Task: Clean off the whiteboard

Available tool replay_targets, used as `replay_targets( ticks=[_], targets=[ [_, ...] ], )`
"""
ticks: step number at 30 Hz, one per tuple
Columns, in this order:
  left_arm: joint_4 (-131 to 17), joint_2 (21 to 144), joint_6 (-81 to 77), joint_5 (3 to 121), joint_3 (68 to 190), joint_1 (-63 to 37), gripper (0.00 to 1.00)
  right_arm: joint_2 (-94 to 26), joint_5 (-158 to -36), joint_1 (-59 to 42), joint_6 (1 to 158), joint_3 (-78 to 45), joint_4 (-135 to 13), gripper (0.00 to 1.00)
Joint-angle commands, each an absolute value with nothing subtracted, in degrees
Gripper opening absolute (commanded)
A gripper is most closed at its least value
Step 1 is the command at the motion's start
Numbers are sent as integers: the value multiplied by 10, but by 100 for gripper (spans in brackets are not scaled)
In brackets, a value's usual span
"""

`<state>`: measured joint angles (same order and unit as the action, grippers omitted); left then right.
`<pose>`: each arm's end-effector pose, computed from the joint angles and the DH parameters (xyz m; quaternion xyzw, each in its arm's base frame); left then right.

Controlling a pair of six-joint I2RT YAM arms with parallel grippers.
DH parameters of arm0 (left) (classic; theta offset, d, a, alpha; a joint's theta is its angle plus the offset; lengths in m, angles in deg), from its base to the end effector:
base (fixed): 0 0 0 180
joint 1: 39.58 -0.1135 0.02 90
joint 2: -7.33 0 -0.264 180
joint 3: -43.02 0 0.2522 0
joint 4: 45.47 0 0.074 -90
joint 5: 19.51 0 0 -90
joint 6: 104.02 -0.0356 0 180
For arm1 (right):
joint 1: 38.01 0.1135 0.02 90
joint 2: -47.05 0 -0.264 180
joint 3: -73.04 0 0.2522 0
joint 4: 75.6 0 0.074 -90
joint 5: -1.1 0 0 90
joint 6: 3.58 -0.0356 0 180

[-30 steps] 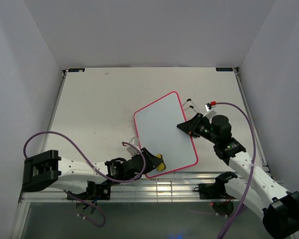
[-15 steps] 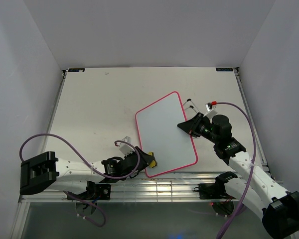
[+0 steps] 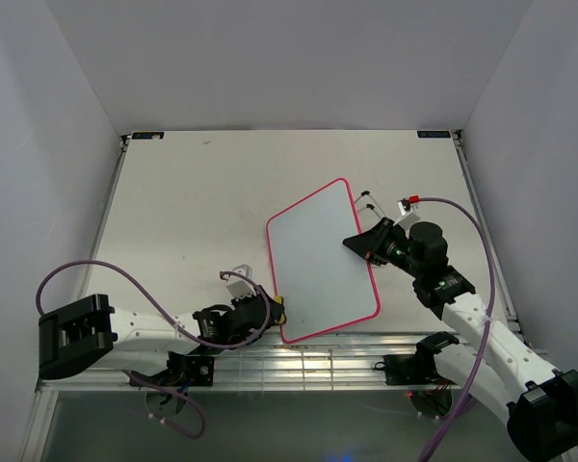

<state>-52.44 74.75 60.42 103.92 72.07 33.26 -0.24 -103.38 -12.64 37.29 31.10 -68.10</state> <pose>0.0746 -0.1750 0.1269 -0.1216 0.8843 -0.2742 0.3578 0.1749 0.0928 0.2598 0.0828 0.7751 0.4528 0.4327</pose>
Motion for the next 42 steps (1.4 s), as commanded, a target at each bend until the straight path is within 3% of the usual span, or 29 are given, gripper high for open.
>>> replay_targets(
  ticks=[1,16,30,42],
  targets=[
    [-514,776,498,937,769,341,0,9,-1089,-104,296,291,-857,8],
    [-524,831,526,833,903,398,0,-3,-1081,-103,304,305,-857,8],
    [-646,798,680,897,755,399,0,-5,-1077,-104,306,298,-857,8],
    [-761,813,752,934,761,370,0,-1,-1079,-104,303,300,-862,8]
  ],
)
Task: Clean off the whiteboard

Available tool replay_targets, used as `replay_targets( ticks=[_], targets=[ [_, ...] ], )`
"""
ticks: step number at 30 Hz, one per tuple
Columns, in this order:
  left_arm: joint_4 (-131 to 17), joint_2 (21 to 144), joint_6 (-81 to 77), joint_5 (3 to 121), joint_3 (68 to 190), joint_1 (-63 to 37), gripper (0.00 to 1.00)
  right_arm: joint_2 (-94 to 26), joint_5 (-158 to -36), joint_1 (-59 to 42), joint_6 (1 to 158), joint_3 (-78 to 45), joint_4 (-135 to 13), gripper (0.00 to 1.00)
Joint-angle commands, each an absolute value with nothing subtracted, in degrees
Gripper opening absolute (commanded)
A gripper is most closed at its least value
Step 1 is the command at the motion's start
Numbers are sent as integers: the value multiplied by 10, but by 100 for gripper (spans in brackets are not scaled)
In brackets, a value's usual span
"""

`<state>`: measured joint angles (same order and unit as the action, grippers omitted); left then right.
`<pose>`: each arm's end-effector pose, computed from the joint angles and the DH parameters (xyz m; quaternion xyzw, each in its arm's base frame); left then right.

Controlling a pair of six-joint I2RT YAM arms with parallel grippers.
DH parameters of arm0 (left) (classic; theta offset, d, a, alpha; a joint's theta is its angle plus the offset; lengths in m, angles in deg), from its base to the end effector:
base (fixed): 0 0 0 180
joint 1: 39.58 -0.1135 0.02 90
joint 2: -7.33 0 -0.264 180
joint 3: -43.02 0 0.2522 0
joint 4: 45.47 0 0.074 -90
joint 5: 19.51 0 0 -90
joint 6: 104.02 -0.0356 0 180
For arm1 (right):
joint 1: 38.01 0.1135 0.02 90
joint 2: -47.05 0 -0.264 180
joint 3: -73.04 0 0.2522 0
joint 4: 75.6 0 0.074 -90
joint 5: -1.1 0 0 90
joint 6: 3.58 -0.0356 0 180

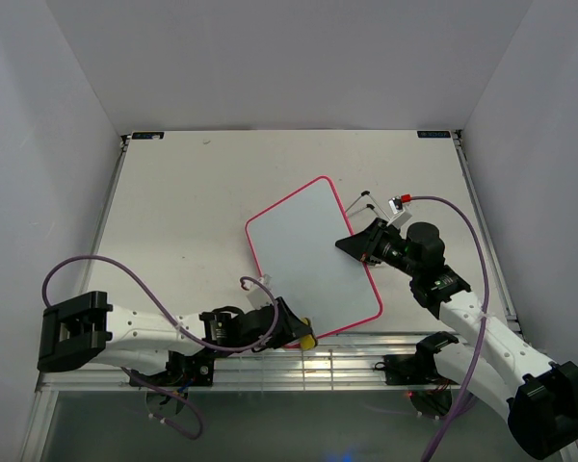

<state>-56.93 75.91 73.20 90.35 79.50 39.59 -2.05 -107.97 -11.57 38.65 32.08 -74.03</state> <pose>0.0523 -0.2090 0.1512 -0.1314 0.8982 -0.3668 0.2034 0.1765 0.1008 0.2592 0.0346 0.7606 0.4846 0.4307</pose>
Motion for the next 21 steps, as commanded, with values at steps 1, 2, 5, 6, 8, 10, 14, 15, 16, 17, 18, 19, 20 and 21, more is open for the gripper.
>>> replay_targets(
  ticks=[1,2,5,6,8,10,14,15,16,17,18,19,20,21],
  targets=[
    [-770,811,755,938,764,365,0,-1,-1080,-104,302,301,-862,8],
    [-794,806,759,941,766,364,0,0,-1081,-104,302,300,-862,8],
    [-833,785,779,956,768,359,0,1,-1081,-104,302,300,-861,8],
    [-842,779,789,960,768,357,0,1,-1080,-104,303,300,-861,8],
    [-862,767,793,969,766,350,0,0,-1079,-104,302,301,-862,8],
    [-872,748,801,976,765,346,0,-1,-1081,-104,302,299,-862,8],
    [-904,734,806,993,780,332,0,-4,-1080,-104,302,297,-862,8],
    [-904,730,799,998,787,329,0,-4,-1080,-105,302,296,-862,8],
    [-904,729,786,1005,794,329,0,-5,-1080,-104,302,296,-863,8],
    [-900,728,777,1011,802,329,0,-7,-1080,-104,303,297,-863,8],
    [-899,728,766,1024,825,327,0,-9,-1081,-104,302,297,-864,8],
    [-898,729,755,1030,837,324,0,-9,-1081,-105,303,298,-864,8],
    [-897,728,732,1034,851,321,0,-11,-1081,-104,303,299,-865,8],
    [-895,726,720,1041,874,309,0,-10,-1081,-104,303,301,-865,8]
  ],
)
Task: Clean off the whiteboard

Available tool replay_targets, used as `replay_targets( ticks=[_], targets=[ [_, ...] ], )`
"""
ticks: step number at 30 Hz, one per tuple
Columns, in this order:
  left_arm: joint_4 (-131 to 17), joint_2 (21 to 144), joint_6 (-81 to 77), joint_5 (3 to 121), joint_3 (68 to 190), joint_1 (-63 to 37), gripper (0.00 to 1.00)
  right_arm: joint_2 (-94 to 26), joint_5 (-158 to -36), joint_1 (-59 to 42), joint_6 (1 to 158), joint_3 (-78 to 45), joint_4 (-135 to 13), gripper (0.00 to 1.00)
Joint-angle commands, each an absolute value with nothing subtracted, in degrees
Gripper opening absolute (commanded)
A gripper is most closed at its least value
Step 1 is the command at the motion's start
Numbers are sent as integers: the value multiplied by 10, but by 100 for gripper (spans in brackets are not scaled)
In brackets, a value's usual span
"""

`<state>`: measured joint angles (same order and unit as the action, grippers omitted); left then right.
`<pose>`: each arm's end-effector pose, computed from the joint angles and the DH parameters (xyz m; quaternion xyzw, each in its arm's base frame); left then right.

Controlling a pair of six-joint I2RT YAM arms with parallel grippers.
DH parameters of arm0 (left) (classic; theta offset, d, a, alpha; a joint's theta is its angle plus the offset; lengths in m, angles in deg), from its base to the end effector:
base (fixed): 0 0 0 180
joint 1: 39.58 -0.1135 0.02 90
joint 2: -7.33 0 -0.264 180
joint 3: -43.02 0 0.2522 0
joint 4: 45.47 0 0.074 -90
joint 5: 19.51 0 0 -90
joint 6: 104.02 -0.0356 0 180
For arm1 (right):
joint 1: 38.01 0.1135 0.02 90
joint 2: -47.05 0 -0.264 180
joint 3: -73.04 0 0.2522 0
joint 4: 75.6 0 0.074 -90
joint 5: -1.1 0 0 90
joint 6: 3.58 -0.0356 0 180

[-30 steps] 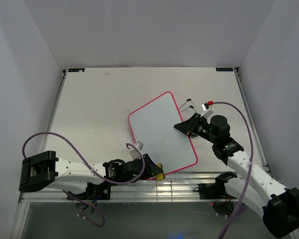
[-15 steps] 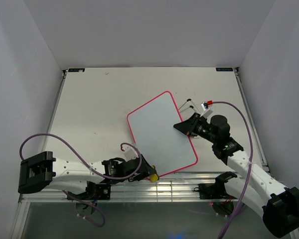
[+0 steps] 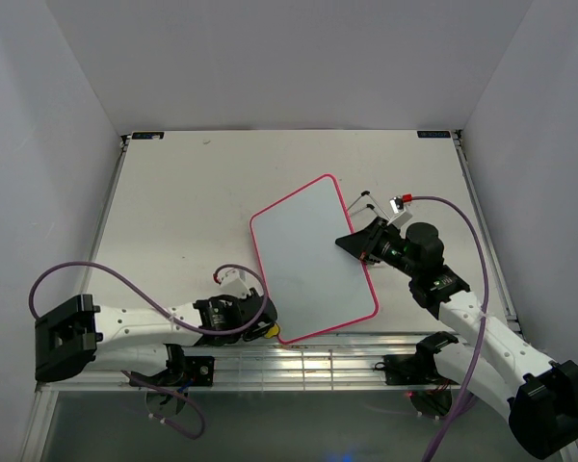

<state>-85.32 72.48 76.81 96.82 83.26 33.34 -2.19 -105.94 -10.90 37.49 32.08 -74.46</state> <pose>0.0688 -0.1702 0.1510 -0.1971 0.9309 -0.1792 0.2501 0.1766 0.1022 0.2595 0.0487 0.7589 0.4829 0.4342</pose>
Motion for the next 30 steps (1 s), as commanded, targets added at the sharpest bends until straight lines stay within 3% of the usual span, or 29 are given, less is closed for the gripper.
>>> replay_targets(
  ticks=[1,6,17,30],
  targets=[
    [-891,720,706,1042,885,303,0,-9,-1082,-104,305,305,-865,8],
    [-802,707,573,1015,932,256,0,0,-1079,-104,317,320,-862,8],
    [-695,784,478,904,970,136,0,13,-1109,-104,312,323,-894,8],
    [-654,852,408,850,1017,-20,0,20,-1150,-104,325,320,-904,8]
  ],
)
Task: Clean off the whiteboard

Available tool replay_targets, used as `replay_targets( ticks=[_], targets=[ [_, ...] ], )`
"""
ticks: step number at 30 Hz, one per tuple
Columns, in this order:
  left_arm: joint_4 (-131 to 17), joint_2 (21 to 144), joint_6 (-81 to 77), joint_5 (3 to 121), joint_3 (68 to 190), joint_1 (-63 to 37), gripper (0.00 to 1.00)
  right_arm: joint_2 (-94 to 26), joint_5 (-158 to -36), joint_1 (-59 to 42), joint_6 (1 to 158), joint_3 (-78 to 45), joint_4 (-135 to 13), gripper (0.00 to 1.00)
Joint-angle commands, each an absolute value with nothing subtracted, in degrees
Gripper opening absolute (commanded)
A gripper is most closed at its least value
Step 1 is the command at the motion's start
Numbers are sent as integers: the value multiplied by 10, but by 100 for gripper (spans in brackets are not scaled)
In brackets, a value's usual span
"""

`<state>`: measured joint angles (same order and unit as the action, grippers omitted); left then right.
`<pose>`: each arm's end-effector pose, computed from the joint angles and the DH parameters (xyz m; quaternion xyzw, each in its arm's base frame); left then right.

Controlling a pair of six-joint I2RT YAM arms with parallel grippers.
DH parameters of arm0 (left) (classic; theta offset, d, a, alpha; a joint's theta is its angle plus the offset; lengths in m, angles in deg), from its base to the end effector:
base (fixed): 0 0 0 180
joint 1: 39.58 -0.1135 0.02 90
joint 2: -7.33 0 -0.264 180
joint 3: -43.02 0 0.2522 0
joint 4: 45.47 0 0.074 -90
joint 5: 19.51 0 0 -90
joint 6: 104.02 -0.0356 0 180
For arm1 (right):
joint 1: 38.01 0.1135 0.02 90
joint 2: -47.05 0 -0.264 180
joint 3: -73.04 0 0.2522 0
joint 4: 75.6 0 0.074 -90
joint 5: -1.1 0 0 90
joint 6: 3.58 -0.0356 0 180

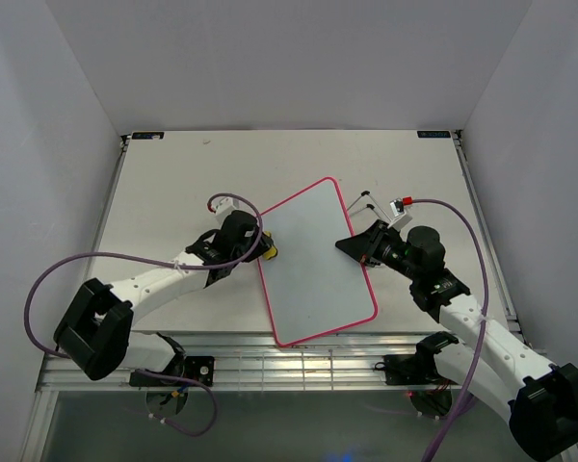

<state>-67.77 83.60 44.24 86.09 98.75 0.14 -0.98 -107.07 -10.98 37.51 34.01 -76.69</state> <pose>0.2160 -0.1670 0.2078 -0.1999 0.8874 -0.2174 0.3539 0.1725 0.1005 0.2555 0.0395 0.7509 0.4928 0.4379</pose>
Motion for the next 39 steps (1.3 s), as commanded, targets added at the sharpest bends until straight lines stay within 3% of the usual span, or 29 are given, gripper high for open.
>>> replay_targets(
  ticks=[1,23,30,39],
  targets=[
    [-652,859,406,843,1026,-26,0,19,-1153,-104,325,319,-905,8],
    [-475,890,325,620,1018,-84,0,-4,-1213,-104,358,303,-905,8],
    [-475,839,333,632,1004,-61,0,-18,-1200,-104,351,300,-911,8],
    [-613,842,378,728,950,-95,0,6,-1173,-105,358,286,-881,8]
  ],
)
